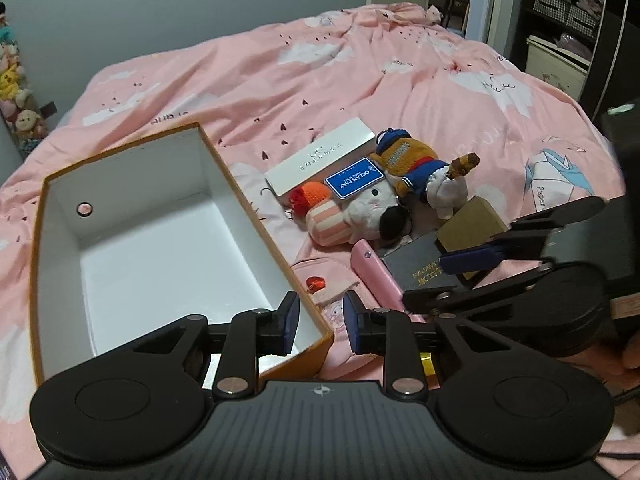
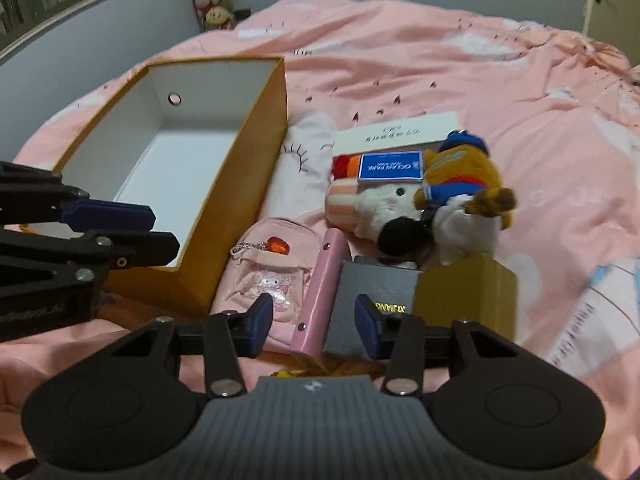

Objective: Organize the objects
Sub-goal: 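Move both tools toward the pink items beside the open box, then grasp the pink tube with the right tool while the left tool grasps the pink backpack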

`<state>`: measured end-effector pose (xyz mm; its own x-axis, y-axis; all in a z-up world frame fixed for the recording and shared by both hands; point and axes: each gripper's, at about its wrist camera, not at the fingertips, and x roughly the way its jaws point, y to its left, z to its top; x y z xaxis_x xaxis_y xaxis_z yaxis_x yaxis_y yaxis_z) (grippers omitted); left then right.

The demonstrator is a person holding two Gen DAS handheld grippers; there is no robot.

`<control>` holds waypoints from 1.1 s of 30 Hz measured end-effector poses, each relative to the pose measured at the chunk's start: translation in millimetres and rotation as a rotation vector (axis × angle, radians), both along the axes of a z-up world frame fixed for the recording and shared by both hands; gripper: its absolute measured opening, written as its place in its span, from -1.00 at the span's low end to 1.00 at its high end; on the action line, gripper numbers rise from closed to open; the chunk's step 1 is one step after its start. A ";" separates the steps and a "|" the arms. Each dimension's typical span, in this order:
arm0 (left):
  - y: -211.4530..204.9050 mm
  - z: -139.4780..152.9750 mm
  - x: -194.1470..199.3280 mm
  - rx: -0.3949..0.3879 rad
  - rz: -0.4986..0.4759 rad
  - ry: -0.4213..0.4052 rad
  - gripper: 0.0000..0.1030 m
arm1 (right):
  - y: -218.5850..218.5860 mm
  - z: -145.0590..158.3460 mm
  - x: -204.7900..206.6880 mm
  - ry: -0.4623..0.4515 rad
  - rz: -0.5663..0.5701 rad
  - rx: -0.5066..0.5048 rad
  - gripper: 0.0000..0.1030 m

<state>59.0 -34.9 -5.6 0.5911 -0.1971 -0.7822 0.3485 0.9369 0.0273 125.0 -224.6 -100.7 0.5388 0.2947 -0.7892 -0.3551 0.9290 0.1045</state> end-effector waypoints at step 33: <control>-37.5 -18.3 58.7 0.212 -0.344 0.116 -0.39 | -29.0 11.0 42.4 -0.017 0.005 0.110 -0.65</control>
